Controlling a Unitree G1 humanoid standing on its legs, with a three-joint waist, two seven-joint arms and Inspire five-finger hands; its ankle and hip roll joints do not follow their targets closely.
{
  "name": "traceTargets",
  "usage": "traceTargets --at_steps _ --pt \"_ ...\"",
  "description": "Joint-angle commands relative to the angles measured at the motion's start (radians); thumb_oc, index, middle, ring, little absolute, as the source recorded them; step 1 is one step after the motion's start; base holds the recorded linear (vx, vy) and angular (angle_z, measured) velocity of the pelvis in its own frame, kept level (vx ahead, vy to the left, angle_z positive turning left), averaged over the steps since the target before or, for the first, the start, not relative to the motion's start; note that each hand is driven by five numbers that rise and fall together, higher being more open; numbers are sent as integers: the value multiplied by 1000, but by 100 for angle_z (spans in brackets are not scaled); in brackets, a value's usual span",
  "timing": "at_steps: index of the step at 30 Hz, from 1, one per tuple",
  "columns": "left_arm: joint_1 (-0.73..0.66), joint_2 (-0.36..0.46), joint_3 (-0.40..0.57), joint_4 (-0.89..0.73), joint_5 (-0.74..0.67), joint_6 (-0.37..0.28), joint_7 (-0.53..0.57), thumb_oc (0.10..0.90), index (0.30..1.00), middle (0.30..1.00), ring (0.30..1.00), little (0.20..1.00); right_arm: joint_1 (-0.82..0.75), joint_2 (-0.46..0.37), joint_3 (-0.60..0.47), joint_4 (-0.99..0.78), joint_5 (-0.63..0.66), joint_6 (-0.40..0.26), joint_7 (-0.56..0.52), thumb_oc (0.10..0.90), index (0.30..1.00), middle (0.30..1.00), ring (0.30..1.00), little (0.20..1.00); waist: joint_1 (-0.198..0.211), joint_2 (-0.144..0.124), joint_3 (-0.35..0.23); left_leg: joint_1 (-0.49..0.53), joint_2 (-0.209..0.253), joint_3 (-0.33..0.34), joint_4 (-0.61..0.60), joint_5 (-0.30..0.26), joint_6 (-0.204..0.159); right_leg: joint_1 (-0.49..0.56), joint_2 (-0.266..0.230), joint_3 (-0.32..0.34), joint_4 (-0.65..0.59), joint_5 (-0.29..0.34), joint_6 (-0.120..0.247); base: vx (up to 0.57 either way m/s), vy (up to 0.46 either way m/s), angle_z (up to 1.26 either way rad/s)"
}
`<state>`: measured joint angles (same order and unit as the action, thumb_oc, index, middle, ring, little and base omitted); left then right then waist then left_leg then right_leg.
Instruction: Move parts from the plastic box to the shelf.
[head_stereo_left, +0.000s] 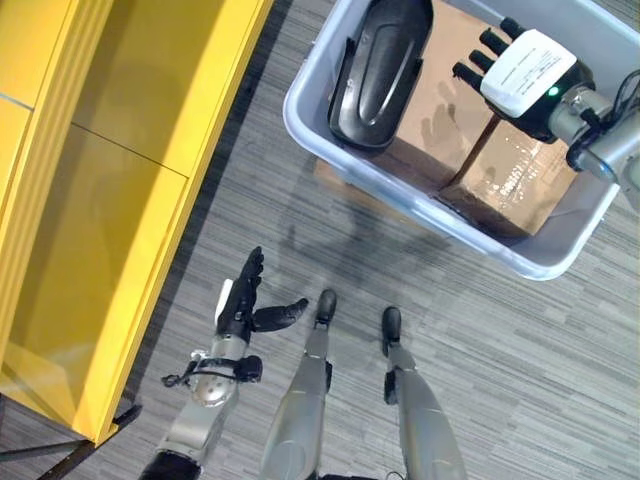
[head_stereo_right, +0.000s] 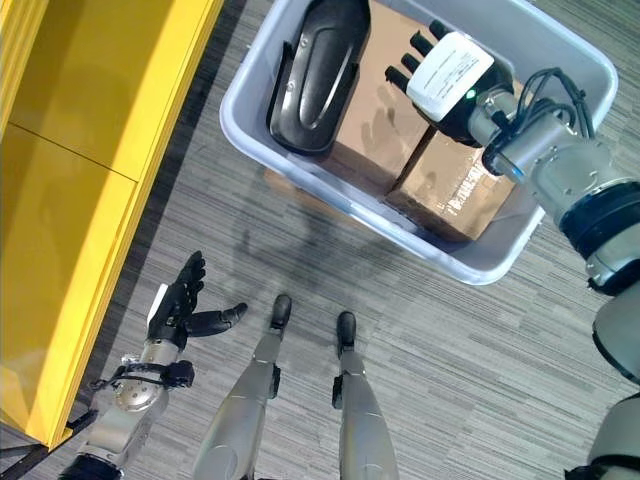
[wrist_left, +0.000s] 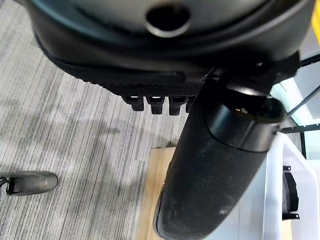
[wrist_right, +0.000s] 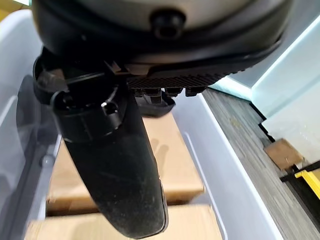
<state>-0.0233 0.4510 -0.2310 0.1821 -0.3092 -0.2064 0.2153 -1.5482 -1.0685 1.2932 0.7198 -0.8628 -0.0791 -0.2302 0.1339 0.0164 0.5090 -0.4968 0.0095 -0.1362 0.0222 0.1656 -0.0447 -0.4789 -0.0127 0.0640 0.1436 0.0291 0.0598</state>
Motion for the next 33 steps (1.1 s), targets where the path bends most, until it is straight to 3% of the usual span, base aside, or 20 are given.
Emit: traceTargets --at_steps 1,18,33 --pt "28 38 29 -120 -5 -82 33 900 1000 1000 1000 1000 -193 -51 18 -18 -7 94 -87 900 1000 1000 1000 1000 -2 -46 -17 -54 33 13 89 -38 -39 52 -100 8 7 -18 64 44 -12 14" --pt "3 32 32 -131 3 -80 70 900 1000 1000 1000 1000 -246 -55 -48 -103 10 146 -131 900 1000 1000 1000 1000 25 -48 4 -128 -20 -7 166 -83 -29 33 -119 -17 38 -41 68 19 3 10" --pt "-14 34 37 -140 -2 -101 98 900 1000 1000 1000 1000 -232 -20 -17 80 72 150 -132 900 1000 1000 1000 1000 51 -28 11 -231 -63 -23 209 -96 -30 -36 -133 -37 78 -59 68 8 5 8"
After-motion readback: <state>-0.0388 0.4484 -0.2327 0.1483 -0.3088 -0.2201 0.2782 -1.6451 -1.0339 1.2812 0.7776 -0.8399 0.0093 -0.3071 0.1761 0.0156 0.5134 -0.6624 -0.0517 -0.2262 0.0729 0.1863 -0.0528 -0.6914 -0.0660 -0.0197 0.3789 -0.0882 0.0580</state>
